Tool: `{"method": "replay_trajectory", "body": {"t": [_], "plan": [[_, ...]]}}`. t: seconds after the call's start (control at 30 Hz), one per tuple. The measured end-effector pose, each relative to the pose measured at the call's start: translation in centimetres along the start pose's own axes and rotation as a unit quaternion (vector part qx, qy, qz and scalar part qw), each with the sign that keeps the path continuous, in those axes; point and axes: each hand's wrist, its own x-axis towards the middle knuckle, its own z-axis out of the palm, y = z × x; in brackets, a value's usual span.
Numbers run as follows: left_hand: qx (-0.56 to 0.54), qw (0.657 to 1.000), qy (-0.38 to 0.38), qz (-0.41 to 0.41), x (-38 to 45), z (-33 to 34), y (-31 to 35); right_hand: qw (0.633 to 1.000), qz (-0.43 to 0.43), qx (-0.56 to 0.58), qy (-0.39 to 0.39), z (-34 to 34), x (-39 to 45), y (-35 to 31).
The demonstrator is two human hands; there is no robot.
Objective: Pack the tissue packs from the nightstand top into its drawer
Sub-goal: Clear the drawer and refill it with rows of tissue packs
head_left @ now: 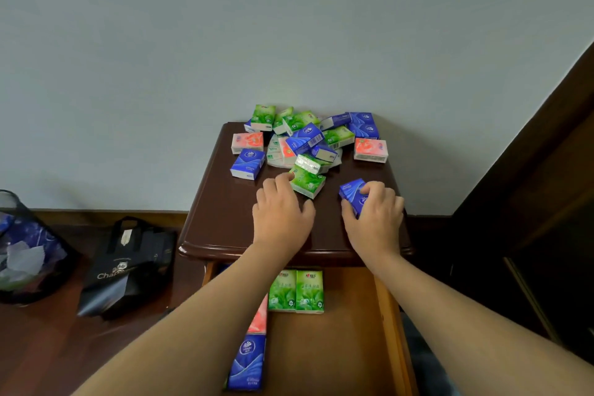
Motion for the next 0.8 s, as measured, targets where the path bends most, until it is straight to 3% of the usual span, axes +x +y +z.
{"method": "replay_trajectory", "body": {"t": [0.2,0.47,0.8], "plan": [[-0.003,0.997,0.079,0.004,4.7,1.5,2.6,0.999,0.007,-0.041,0.006,0.5,-0.2,-0.2],[0.038,0.995,0.093,-0.004,7.1,3.4,3.2,0.999,0.005,-0.046,0.021,0.8,-0.2,-0.2],[-0.224,0.971,0.076,0.033,-0.2,-0.1,0.5,0.998,0.034,0.056,-0.006,-0.1,0.1,-0.2]]}}
